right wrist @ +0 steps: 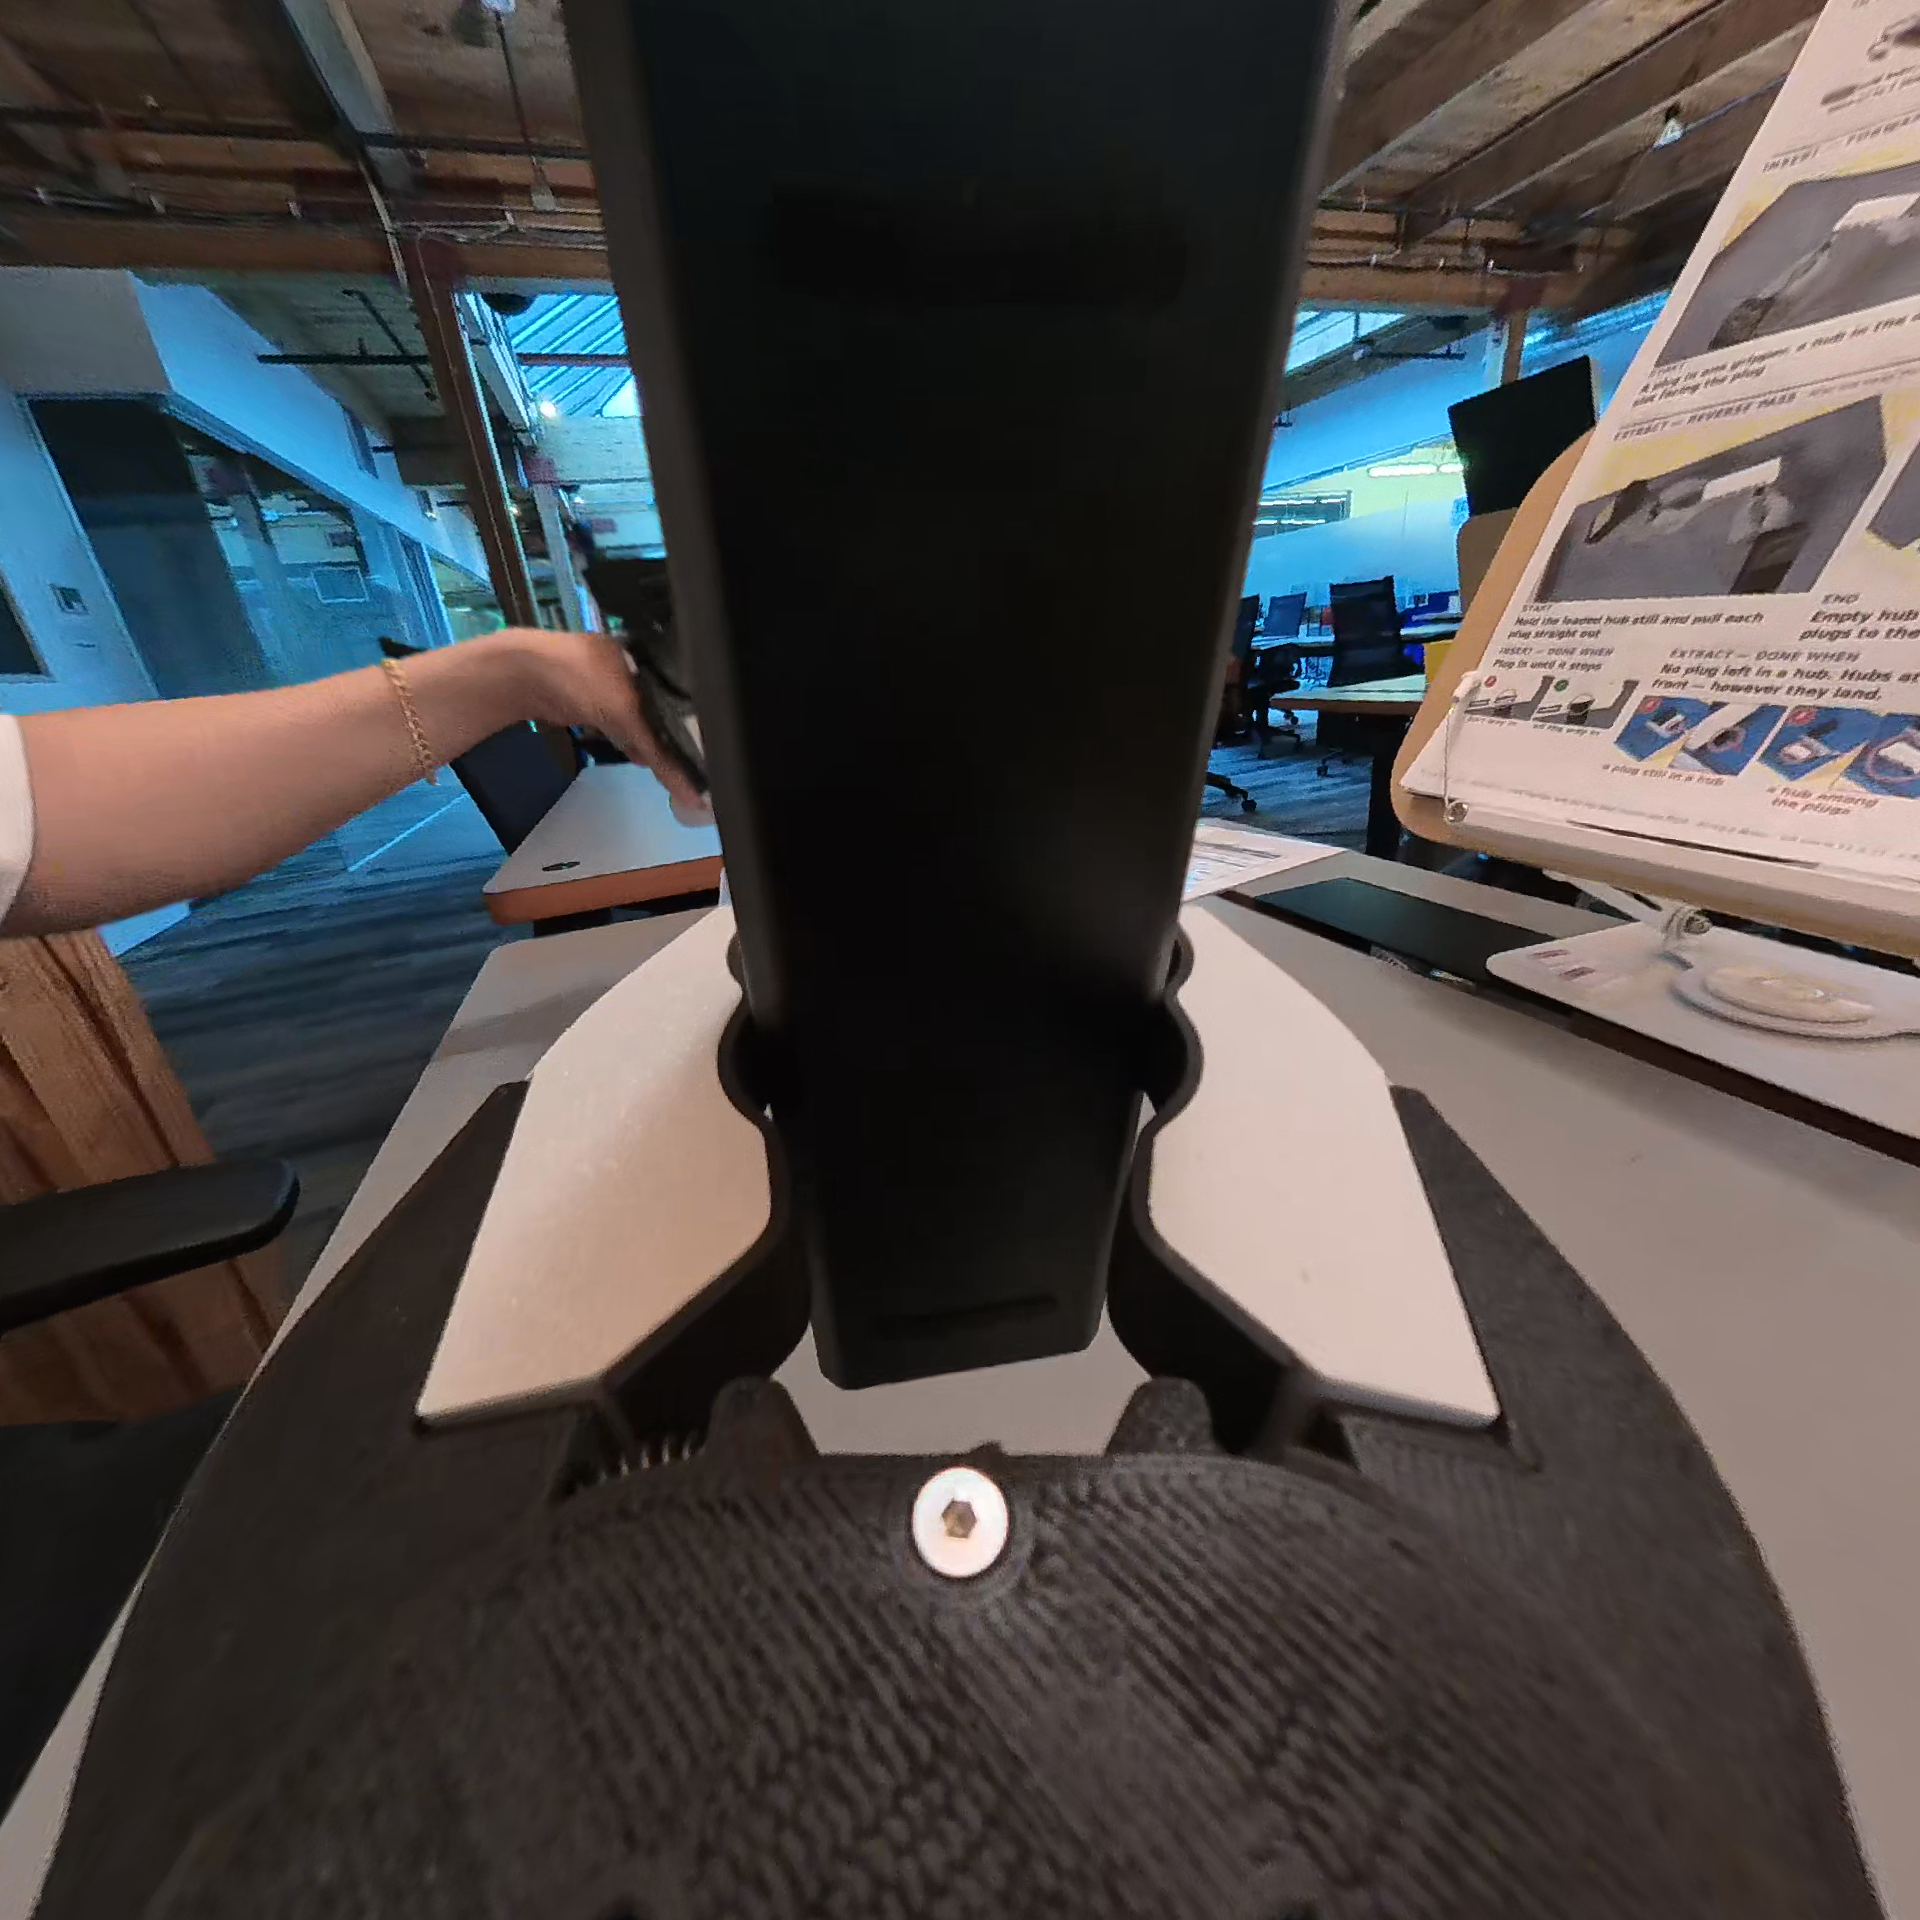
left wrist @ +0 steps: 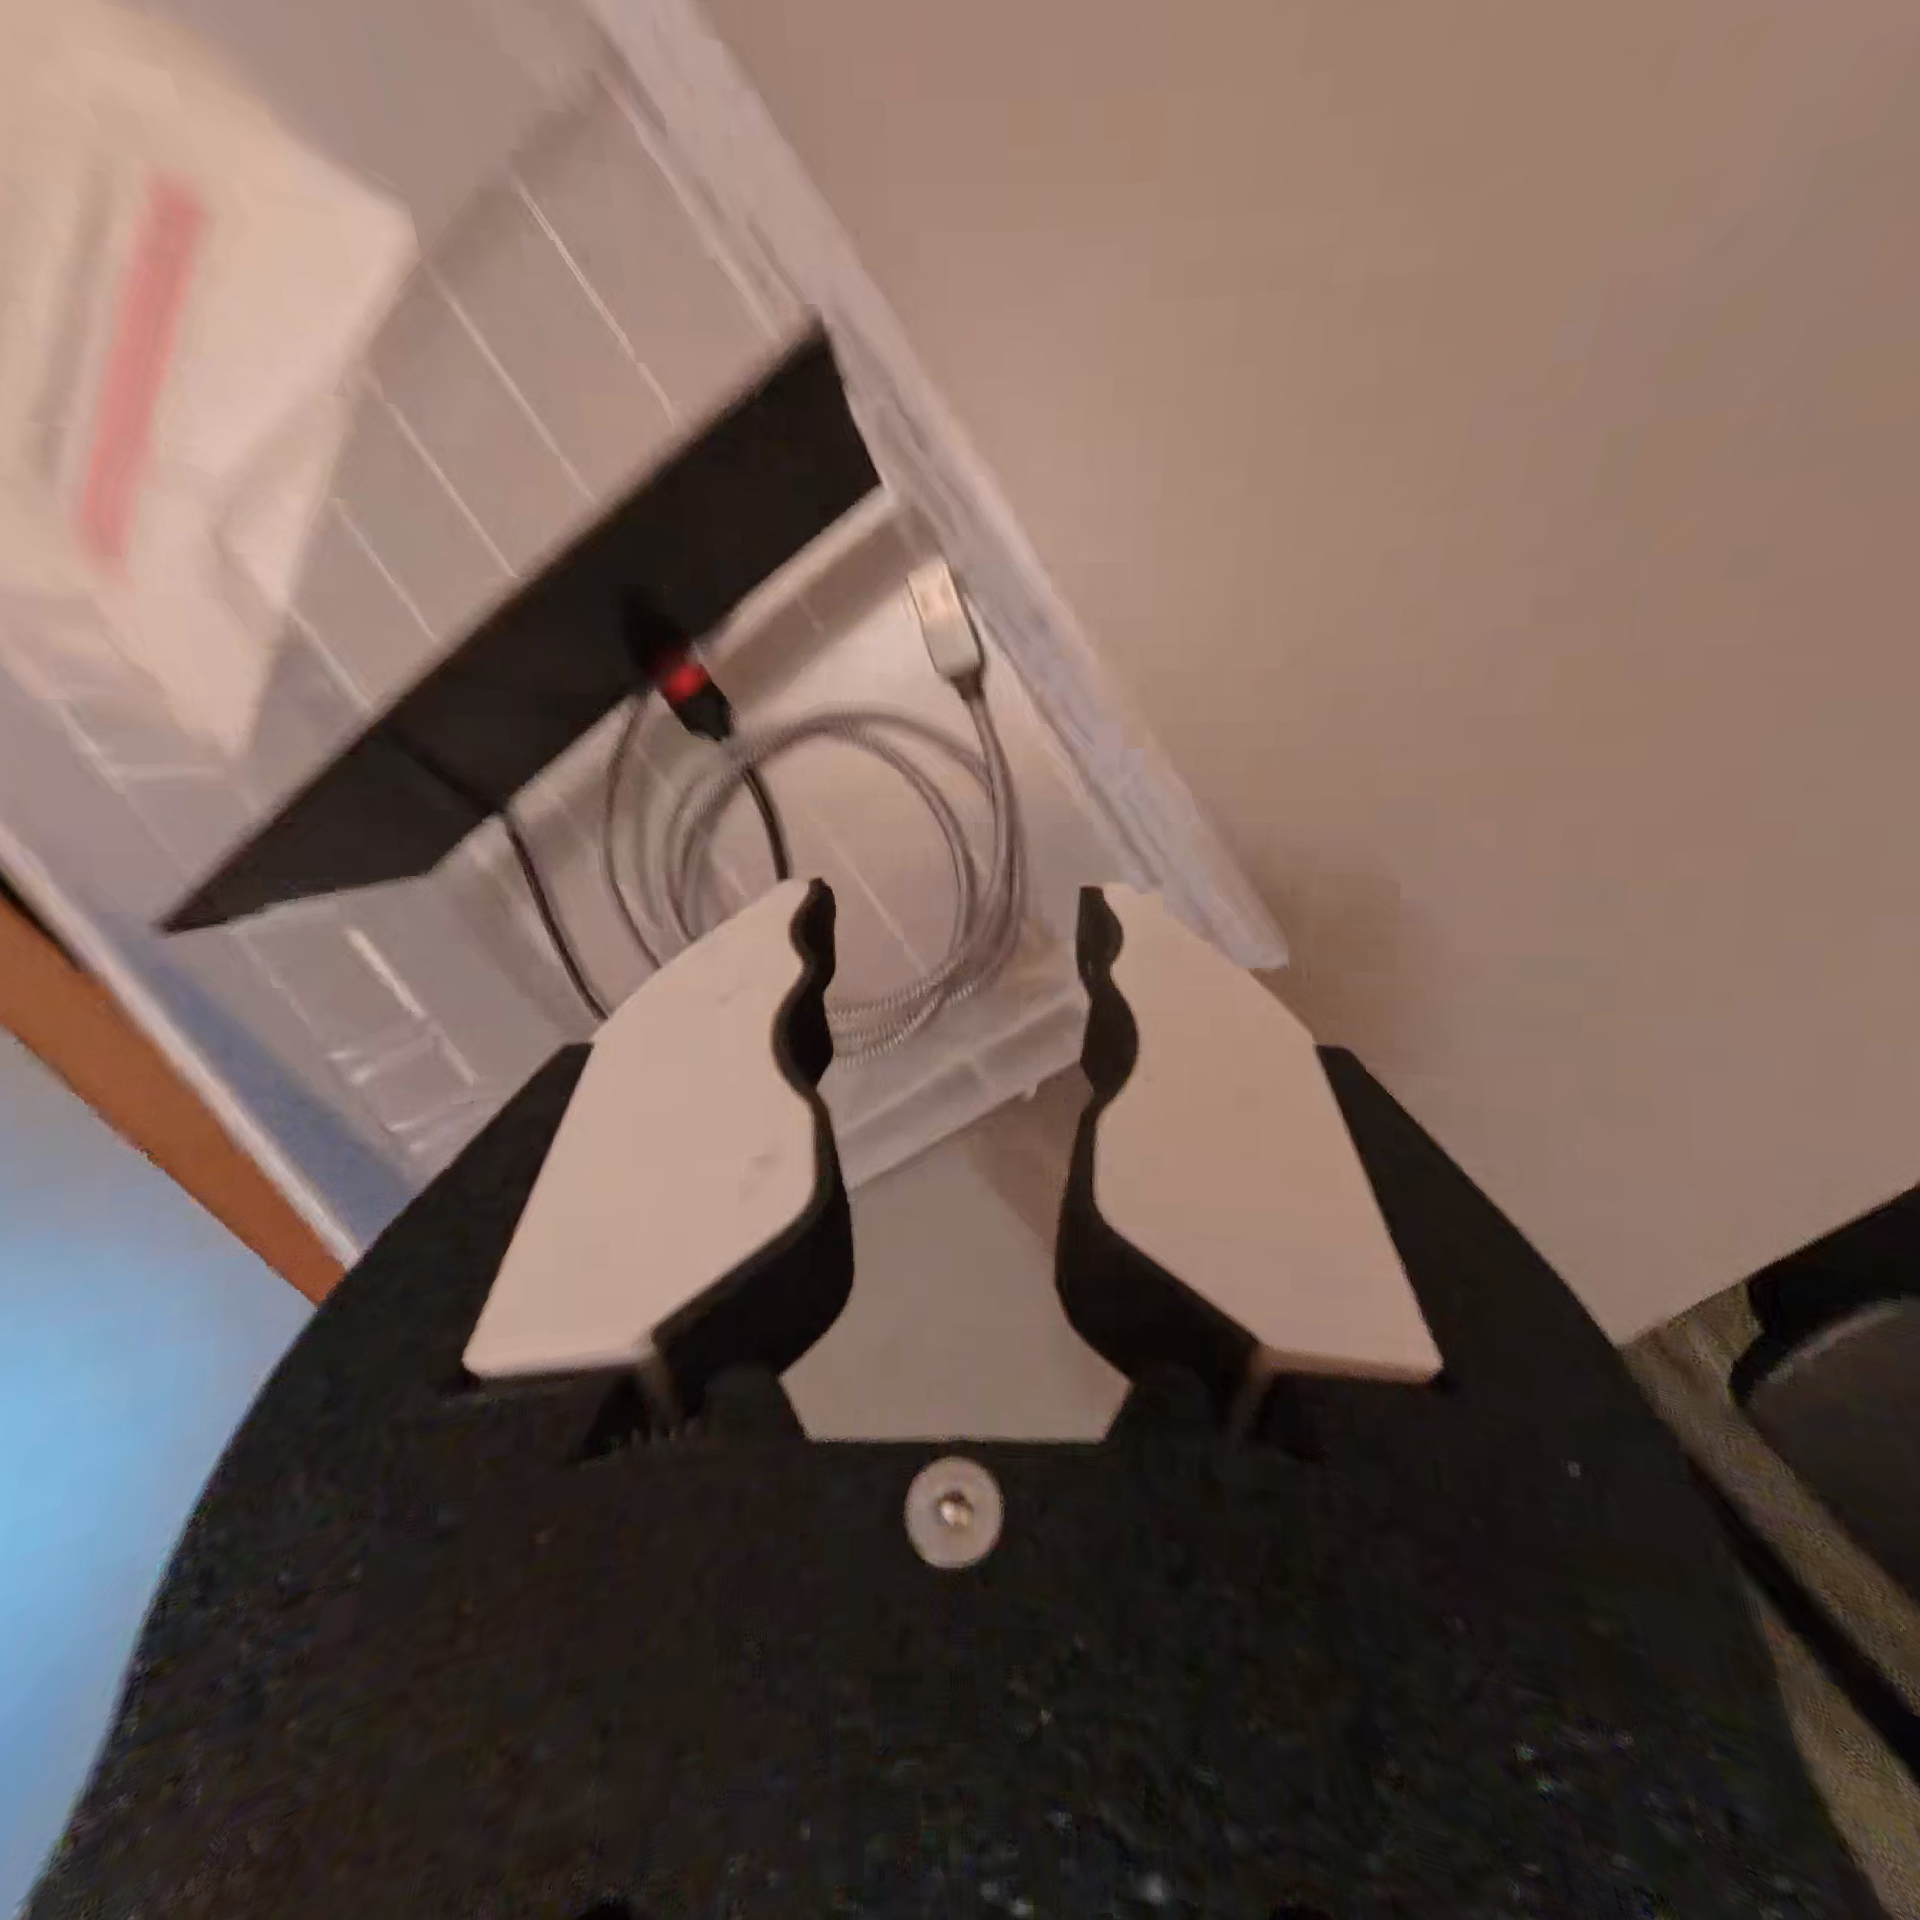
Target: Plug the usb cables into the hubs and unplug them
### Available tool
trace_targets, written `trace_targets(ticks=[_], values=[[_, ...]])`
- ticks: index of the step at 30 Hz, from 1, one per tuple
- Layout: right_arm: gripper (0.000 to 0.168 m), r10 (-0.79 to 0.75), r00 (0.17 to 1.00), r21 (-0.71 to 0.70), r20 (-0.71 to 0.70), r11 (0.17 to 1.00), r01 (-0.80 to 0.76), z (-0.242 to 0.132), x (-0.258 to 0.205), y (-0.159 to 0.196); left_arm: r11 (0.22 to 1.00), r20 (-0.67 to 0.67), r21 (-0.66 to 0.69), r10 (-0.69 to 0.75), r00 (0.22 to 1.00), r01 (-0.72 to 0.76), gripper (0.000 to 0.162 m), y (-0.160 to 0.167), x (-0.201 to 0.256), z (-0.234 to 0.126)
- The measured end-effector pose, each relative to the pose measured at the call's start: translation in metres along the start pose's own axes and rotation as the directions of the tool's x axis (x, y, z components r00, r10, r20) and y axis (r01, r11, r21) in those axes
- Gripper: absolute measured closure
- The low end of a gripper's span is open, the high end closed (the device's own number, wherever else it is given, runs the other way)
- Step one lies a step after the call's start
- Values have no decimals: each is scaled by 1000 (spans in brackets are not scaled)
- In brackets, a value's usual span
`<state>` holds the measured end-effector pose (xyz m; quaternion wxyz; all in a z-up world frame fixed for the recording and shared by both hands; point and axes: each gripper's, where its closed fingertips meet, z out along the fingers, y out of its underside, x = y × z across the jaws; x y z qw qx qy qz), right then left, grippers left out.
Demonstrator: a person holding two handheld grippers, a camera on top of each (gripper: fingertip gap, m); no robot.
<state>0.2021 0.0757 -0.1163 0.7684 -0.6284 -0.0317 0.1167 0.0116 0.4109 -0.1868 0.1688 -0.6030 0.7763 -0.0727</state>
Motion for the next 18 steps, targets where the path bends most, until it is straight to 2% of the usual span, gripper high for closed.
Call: trace_targets(ticks=[2,5,8,13,14,16,18], values=[[96,-2,1000,-2,8,1000,2,0,-2,-3,994,-54,-110,-21,998,15,116,24,-3,19],[96,-23,1000,-12,1,1000,23,0,-3,-4,931,30,-281,-233,972,232,110,55,-30,35],[96,-37,999,-26,-2,999,37,1,-5,-4,854,27,-309,-433,901,420,103,65,-47,54],[96,-38,999,-36,6,999,38,1,-11,-6,835,130,-301,-442,887,460,103,82,-83,86],[96,-36,999,-41,10,998,36,0,-12,-5,844,137,-292,-428,893,449,113,82,-86,89],[96,-46,999,-53,0,998,46,-2,-12,-3,860,110,-282,-412,904,426,158,82,-83,93],[96,-54,999,-67,-7,996,54,-4,-13,-2,858,96,-294,-412,906,422,159,84,-81,92]])
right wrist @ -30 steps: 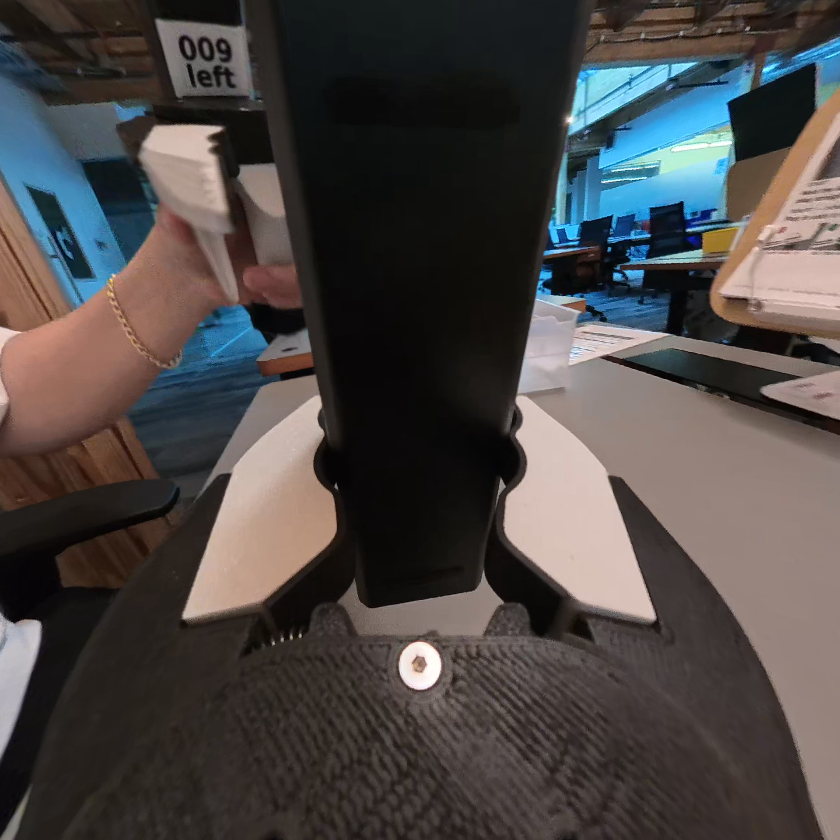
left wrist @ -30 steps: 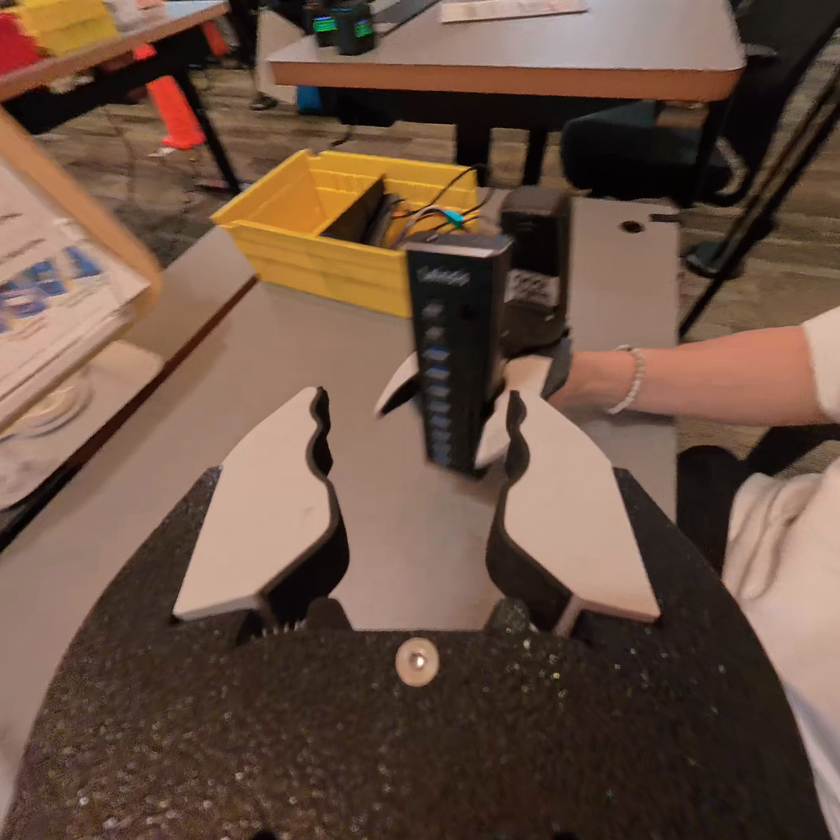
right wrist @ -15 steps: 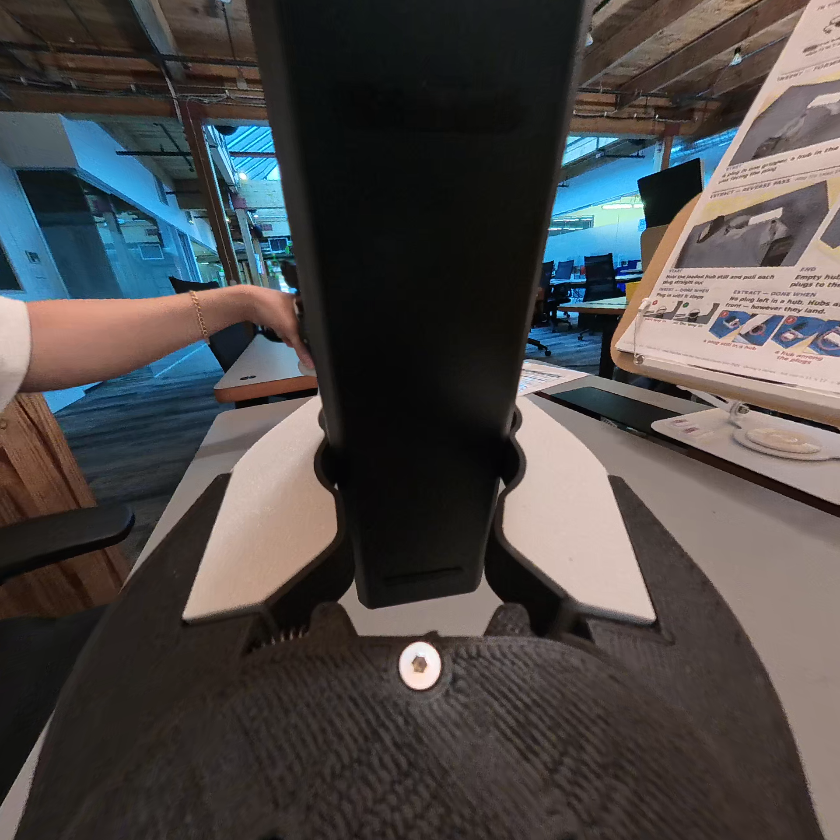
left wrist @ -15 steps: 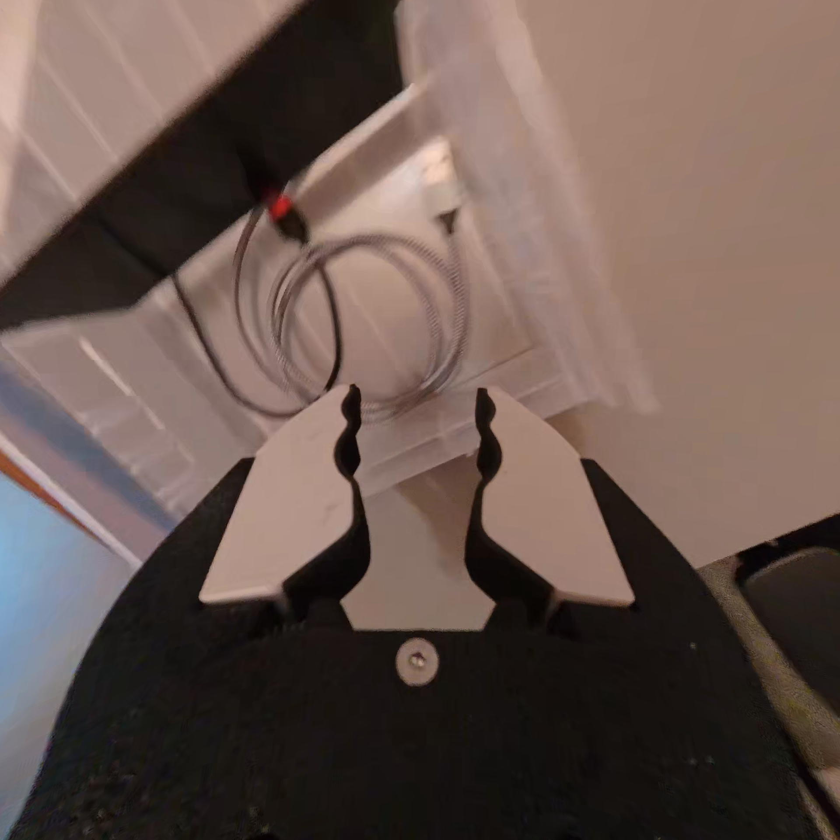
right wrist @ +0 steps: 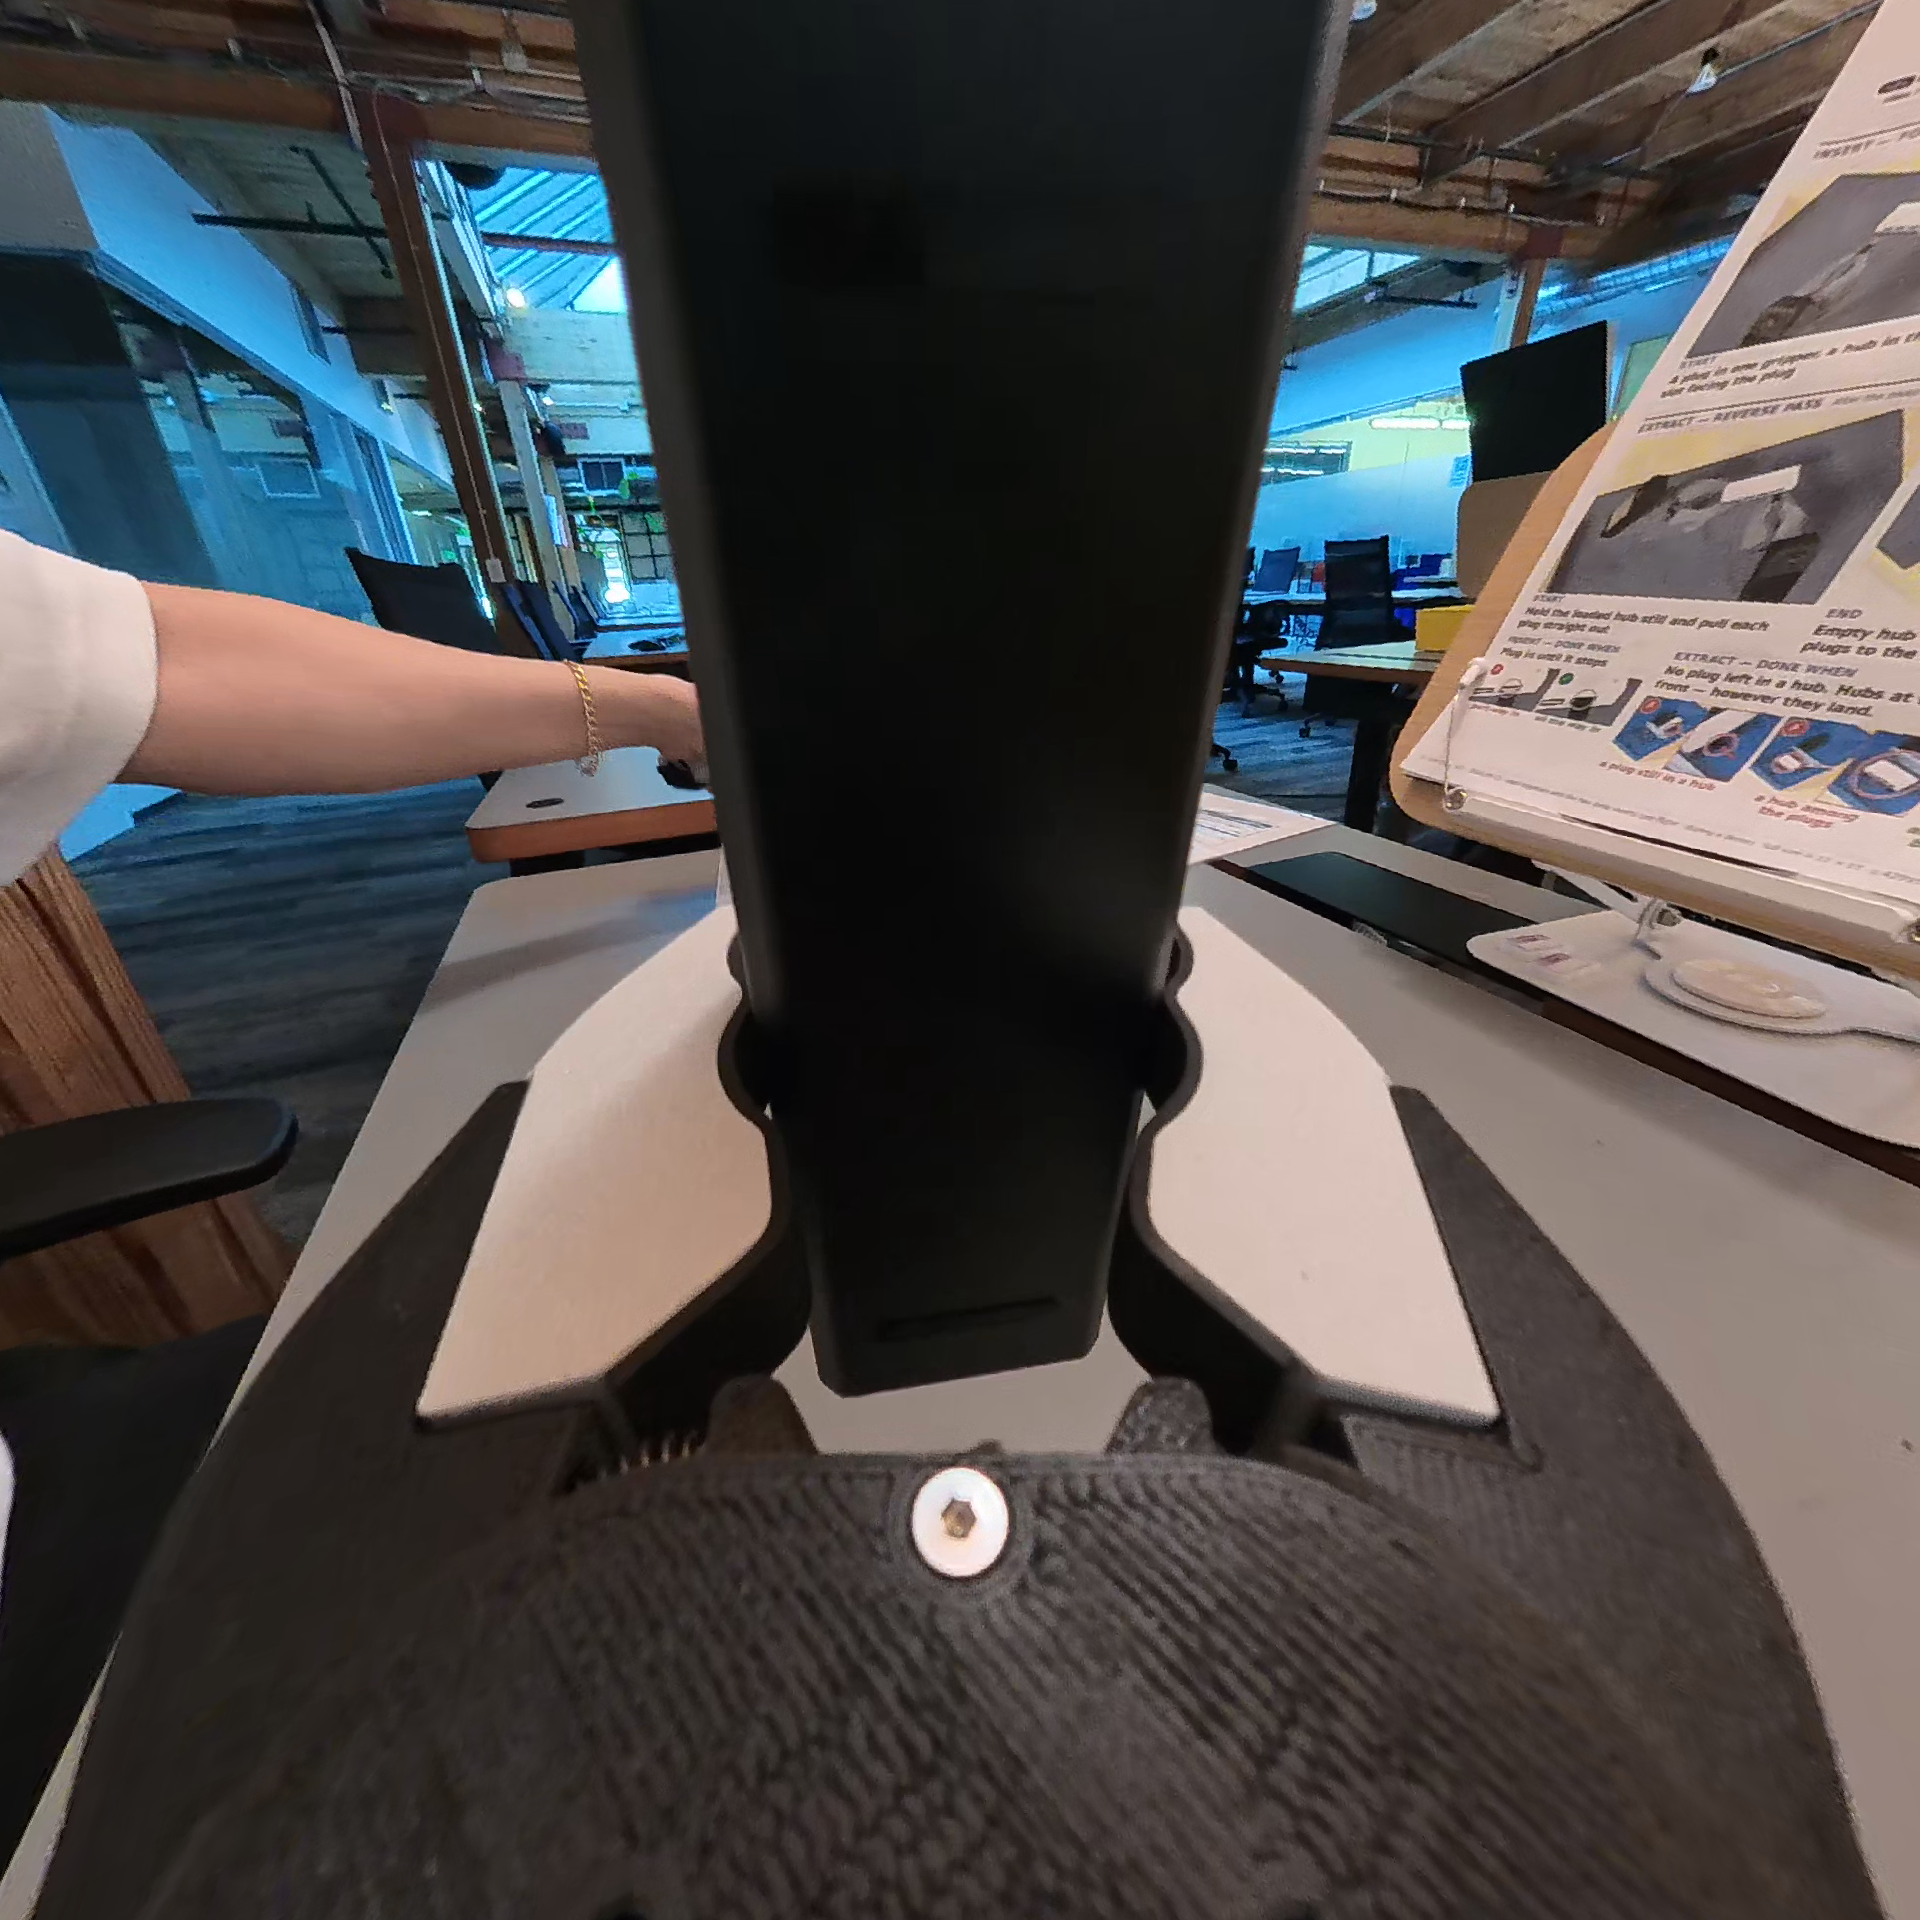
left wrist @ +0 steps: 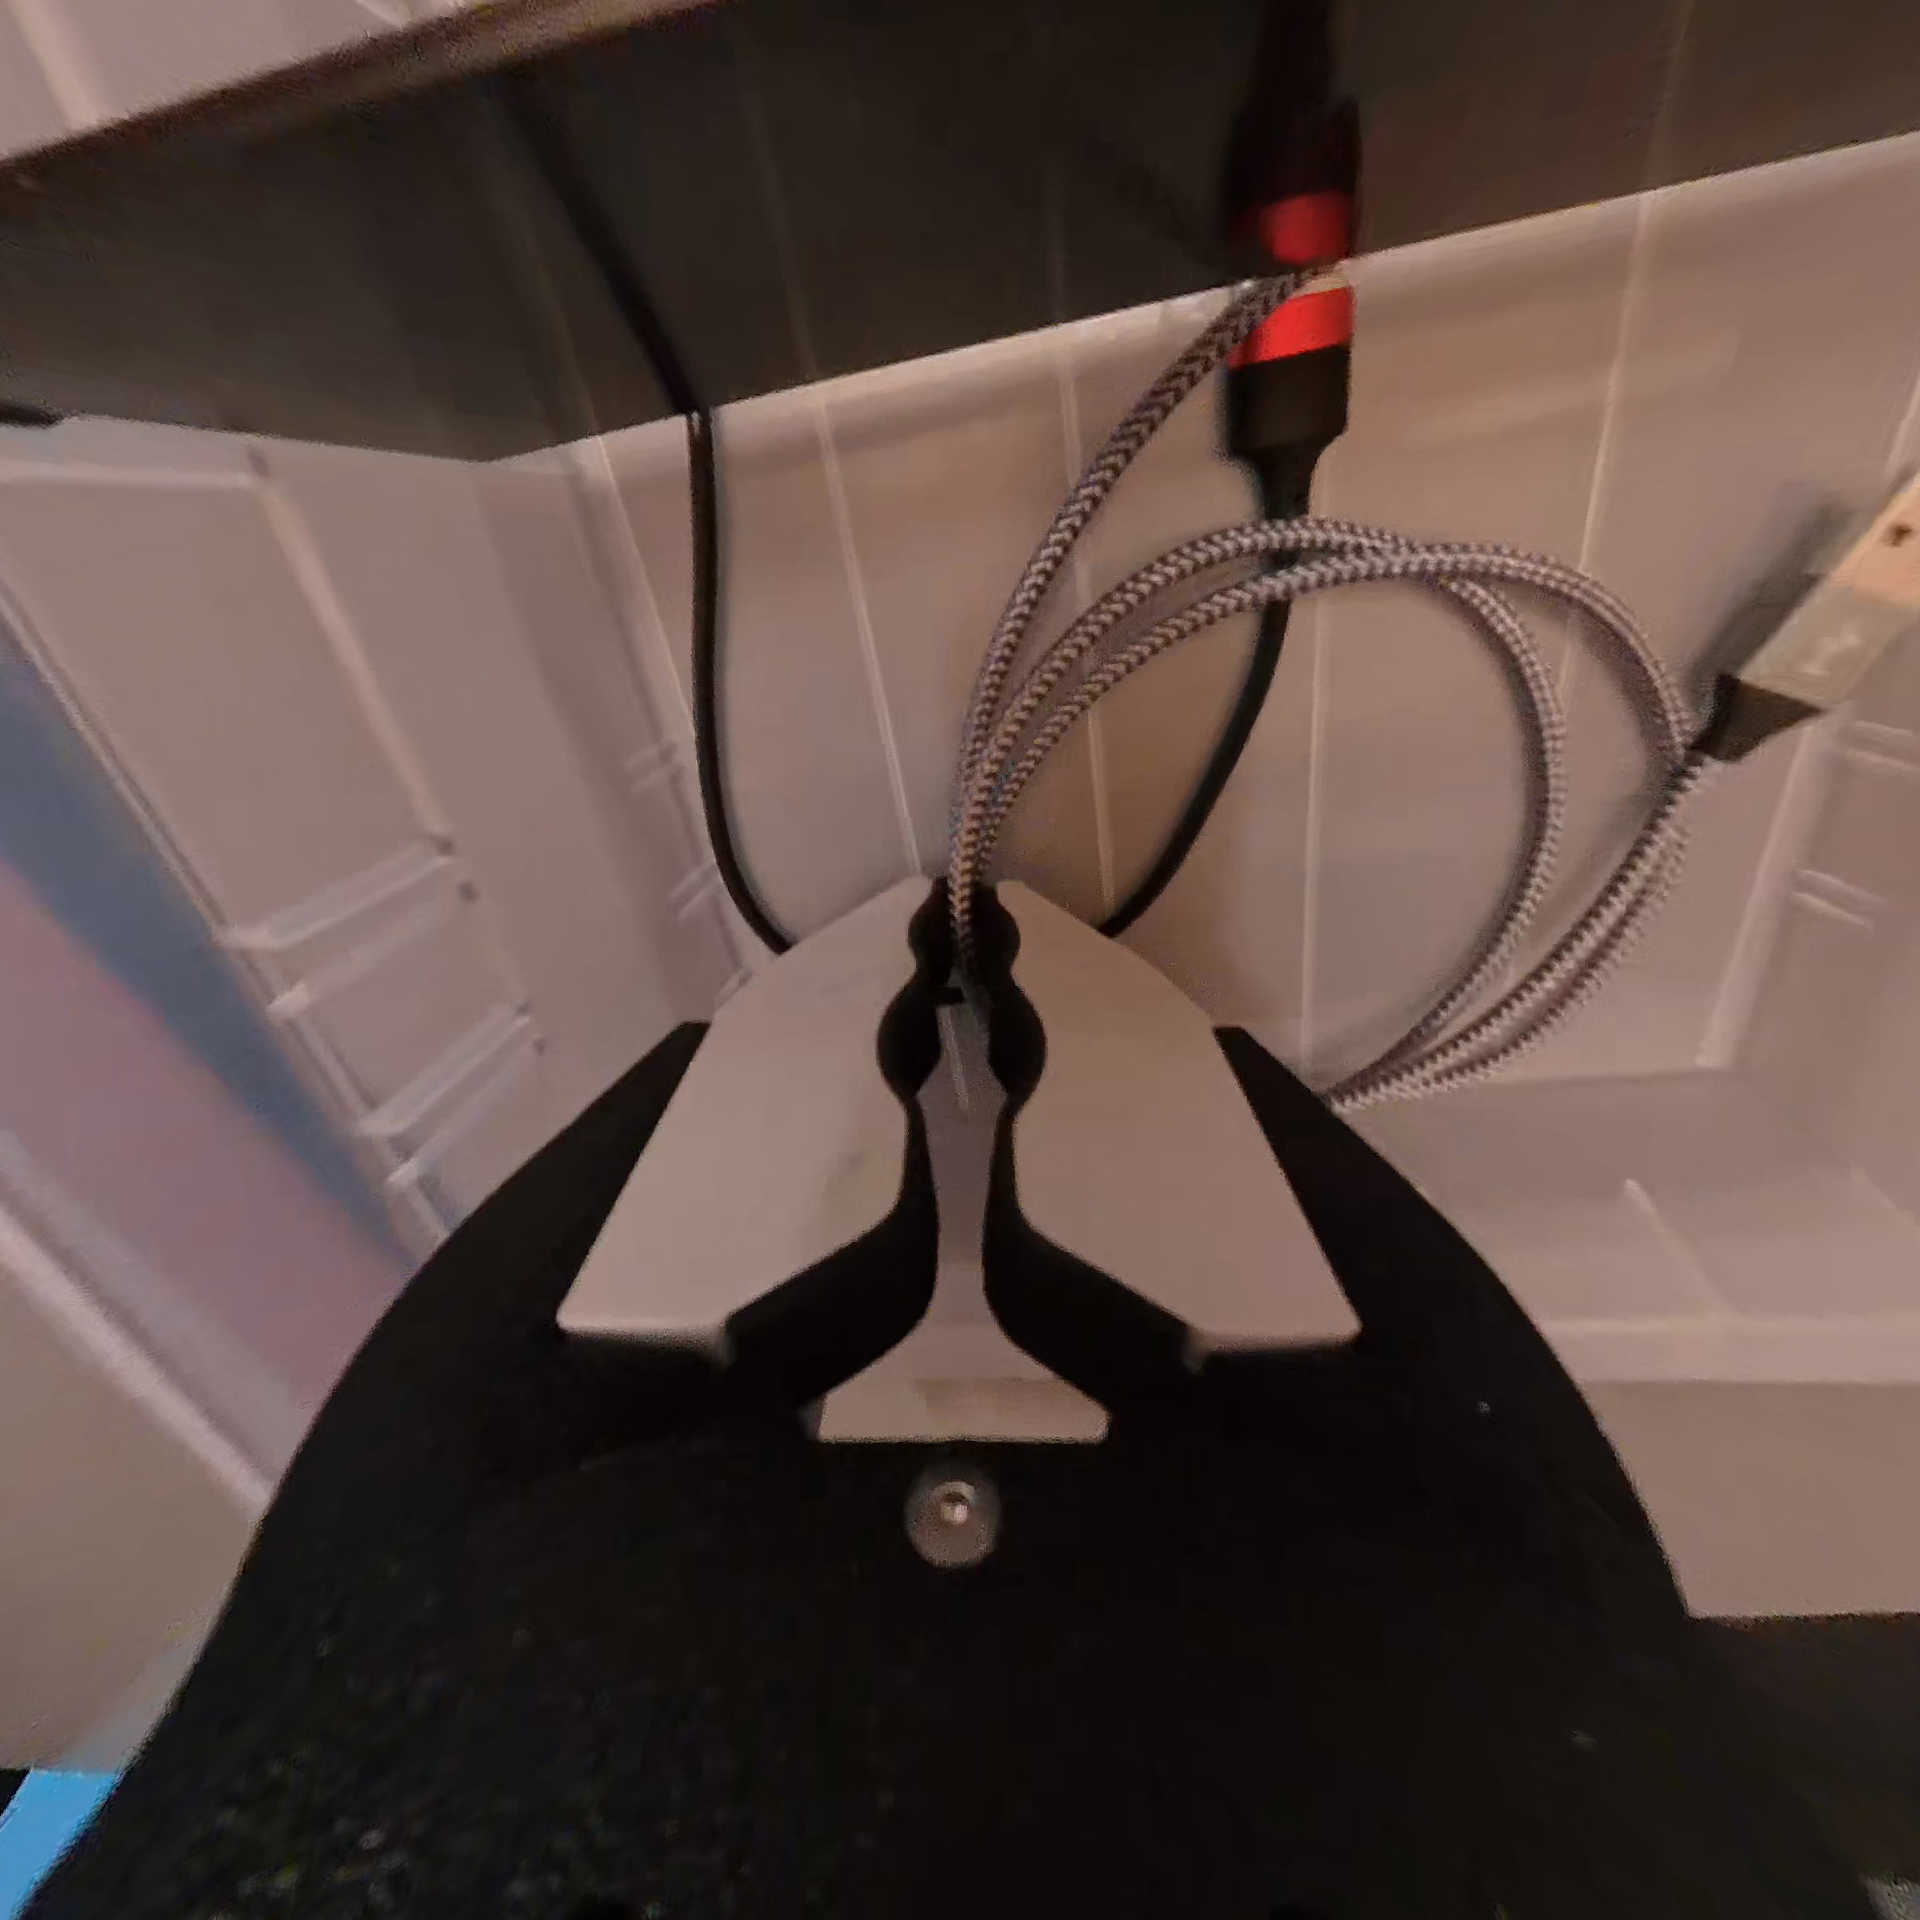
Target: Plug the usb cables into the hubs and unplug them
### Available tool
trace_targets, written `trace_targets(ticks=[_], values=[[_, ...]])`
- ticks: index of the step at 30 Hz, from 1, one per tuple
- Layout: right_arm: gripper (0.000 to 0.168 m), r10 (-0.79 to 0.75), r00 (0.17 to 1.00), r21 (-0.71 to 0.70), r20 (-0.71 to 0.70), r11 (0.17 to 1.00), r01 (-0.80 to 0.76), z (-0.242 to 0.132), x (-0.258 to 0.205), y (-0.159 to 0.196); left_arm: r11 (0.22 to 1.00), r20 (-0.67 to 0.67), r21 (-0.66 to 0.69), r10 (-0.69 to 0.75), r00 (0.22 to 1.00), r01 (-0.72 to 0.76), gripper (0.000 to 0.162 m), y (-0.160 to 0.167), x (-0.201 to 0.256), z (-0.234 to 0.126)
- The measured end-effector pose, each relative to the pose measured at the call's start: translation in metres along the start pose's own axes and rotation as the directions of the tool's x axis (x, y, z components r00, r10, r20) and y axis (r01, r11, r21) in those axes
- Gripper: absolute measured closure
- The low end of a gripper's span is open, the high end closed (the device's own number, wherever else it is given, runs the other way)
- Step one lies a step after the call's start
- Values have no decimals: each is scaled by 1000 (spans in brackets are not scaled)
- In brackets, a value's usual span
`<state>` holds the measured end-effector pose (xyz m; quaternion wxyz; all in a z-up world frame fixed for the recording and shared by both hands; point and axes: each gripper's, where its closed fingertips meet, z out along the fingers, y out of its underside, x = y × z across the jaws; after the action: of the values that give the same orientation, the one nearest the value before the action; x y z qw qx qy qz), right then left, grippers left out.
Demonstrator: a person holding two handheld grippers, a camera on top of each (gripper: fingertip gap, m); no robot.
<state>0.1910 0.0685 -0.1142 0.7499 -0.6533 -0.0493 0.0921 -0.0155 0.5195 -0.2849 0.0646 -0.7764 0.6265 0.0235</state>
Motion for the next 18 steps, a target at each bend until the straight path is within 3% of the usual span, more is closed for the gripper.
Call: trace_targets(ticks=[6,10,18], values=[[96,-4,1000,24,-14,1000,4,-6,1,-8,987,-51,163,13,999,-4,159,-11,2,-44],[96,-10,1000,37,-23,999,11,-10,2,-15,934,-83,356,3,997,27,159,-23,6,-105],[96,-22,999,65,-43,998,24,-19,6,-26,761,54,642,71,996,-89,159,-27,36,-243]])
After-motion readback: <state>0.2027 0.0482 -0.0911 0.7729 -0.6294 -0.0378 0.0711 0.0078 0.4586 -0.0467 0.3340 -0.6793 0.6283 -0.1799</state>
